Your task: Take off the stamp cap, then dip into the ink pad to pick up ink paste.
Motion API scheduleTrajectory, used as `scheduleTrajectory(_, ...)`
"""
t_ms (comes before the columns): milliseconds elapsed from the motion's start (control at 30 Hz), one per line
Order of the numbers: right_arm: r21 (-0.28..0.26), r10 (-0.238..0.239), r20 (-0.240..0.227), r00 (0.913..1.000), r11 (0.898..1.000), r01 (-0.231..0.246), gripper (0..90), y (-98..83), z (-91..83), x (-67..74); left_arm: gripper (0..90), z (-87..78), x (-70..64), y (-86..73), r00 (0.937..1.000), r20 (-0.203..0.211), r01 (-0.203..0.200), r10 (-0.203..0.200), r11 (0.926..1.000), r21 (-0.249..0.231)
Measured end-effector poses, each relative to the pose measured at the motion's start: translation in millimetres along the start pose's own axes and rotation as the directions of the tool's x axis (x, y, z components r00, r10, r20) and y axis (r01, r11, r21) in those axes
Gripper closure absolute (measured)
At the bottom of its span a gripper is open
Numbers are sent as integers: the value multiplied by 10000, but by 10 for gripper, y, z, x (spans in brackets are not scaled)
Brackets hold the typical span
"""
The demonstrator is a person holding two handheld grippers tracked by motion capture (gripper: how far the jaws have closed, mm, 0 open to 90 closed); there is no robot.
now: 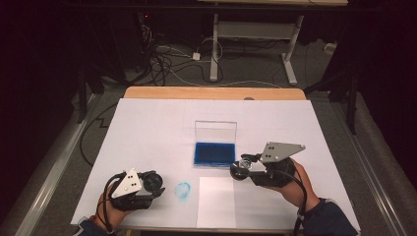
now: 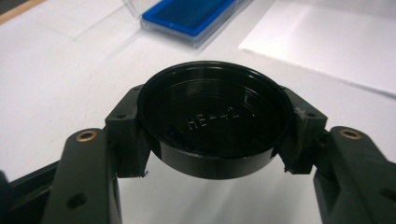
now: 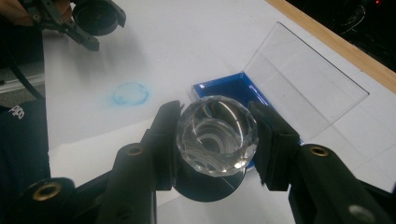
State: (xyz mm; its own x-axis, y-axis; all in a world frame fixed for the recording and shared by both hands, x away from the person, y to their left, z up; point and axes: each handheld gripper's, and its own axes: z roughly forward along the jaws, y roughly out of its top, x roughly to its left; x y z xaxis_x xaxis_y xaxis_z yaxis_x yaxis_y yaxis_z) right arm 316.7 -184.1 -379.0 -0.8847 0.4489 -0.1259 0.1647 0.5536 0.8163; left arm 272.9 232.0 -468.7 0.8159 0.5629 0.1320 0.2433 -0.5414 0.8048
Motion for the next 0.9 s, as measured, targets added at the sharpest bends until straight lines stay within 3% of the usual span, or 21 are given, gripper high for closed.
scheduleTrajectory(233, -17, 44, 53, 10000, 10000, -44, 574, 23, 24, -8, 362, -81, -25, -23, 9999, -134, 40, -41, 10000, -41)
scheduleTrajectory(433, 72, 13, -59, 10000, 10000, -13, 574, 120, 109, -58, 362, -57, -25, -24, 10000, -87, 18, -17, 9999, 124)
scheduleTrajectory(733, 555, -151, -11, 9999, 9983, 151, 574, 369, 364, -235, 362, -52, -4, 1, 10000, -91, -6, 6, 10000, 5)
scheduleTrajectory(900, 784, 237, 103, 9997, 9966, -244, 574, 416, 569, -354, 362, -33, -19, -3, 9997, 129, -211, 208, 9996, 186)
